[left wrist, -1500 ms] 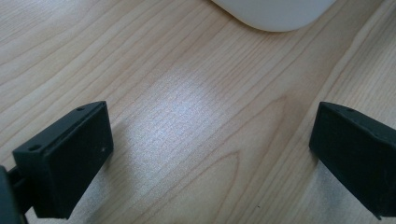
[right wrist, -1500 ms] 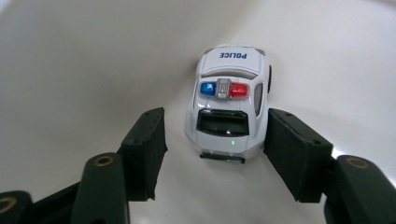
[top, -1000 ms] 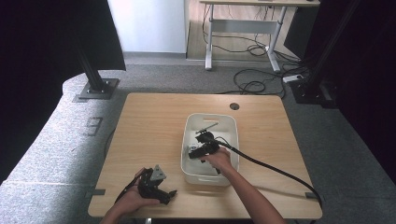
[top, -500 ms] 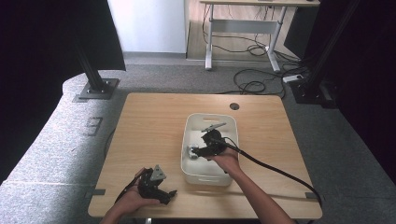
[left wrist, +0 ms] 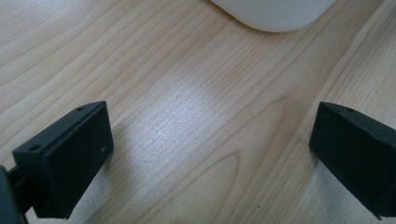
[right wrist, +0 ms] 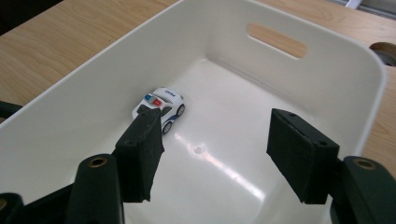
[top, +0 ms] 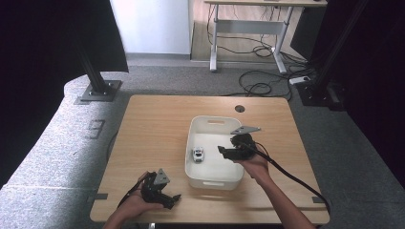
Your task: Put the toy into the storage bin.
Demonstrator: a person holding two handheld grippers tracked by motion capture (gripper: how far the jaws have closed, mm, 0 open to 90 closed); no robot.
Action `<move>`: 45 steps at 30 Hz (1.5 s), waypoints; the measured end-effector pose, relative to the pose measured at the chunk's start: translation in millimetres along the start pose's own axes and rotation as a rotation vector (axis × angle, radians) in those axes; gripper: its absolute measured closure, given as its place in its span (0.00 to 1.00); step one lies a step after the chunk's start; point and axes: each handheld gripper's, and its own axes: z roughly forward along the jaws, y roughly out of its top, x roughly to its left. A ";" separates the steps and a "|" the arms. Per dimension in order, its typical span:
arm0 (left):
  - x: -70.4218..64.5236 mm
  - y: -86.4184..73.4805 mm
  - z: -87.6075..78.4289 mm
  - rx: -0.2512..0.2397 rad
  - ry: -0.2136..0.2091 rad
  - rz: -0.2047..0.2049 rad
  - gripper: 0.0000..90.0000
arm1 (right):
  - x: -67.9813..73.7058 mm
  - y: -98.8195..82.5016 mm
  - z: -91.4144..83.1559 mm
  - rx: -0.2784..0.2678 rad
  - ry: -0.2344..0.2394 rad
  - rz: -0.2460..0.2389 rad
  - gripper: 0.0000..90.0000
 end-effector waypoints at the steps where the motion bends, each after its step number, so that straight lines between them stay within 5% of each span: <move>1: 0.0 0.0 0.0 0.000 0.000 0.000 0.00 | -2.0 -1.4 -3.5 -0.007 -0.002 0.001 0.39; 26: -0.1 -0.1 -0.1 0.000 0.001 -0.001 0.00 | -58.9 -54.7 -64.7 -0.114 -0.088 0.081 0.39; 45: -0.4 -0.2 0.1 -0.002 0.003 -0.003 0.00 | -92.8 -99.2 -64.7 -0.081 -0.152 0.170 0.39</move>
